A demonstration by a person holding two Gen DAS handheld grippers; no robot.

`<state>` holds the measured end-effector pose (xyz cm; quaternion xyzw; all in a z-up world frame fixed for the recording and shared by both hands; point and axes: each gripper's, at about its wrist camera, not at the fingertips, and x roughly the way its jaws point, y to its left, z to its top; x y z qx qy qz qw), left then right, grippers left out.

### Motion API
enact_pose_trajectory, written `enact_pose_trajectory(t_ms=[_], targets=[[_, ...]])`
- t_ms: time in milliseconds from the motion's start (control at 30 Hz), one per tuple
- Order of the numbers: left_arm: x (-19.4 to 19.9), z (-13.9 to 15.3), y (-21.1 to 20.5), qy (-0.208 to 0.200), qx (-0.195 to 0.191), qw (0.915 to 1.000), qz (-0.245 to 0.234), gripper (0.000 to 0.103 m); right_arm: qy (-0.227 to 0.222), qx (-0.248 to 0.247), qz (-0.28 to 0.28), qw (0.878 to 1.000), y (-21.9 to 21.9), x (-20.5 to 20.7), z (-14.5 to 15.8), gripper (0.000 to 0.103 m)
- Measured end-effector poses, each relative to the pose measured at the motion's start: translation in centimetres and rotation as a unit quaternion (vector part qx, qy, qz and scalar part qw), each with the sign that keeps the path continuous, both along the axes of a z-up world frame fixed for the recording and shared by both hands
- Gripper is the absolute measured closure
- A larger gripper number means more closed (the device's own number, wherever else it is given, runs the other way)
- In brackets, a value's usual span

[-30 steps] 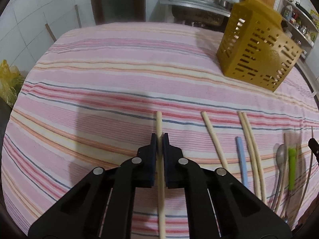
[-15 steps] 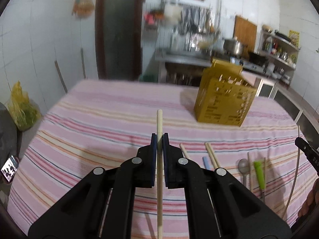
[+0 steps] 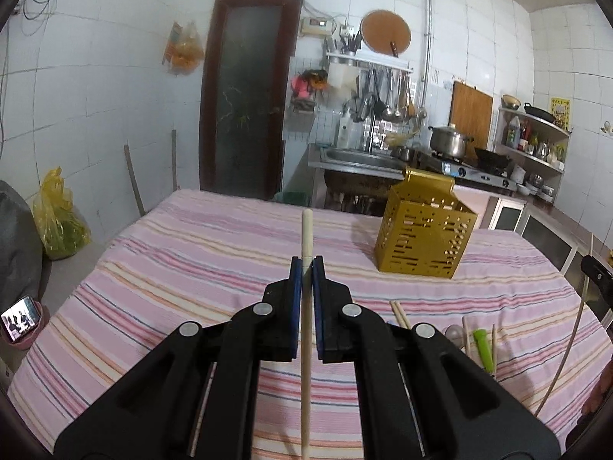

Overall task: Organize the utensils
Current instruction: 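Lift the wooden chopsticks upright with both grippers, then carry both chopsticks over the yellow holder and open both grippers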

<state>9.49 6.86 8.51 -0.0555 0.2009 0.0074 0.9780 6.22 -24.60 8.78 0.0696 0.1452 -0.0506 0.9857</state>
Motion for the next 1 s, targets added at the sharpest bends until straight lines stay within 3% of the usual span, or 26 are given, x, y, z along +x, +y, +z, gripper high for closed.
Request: enact_pose_trajectory(t_ms=[300, 700, 1000], targets=[[0.4, 1.8, -0.4, -0.025, 0.005, 0.9996, -0.010, 0.099, -0.016, -0.004, 0.004, 1.000, 0.4, 1.0, 0.6, 0.097], [3.8, 4.5, -3.9, -0.056, 0.008, 0.9974, -0.043, 0.099, -0.040, -0.010, 0.005, 0.999, 0.3, 4.0, 2.3, 0.097], [8.9, 10.9, -7.6, -0.128, 0.003, 0.9891, -0.073, 0.099, -0.089, -0.010, 0.010, 0.996, 0.2, 9.8, 7.7, 0.097]])
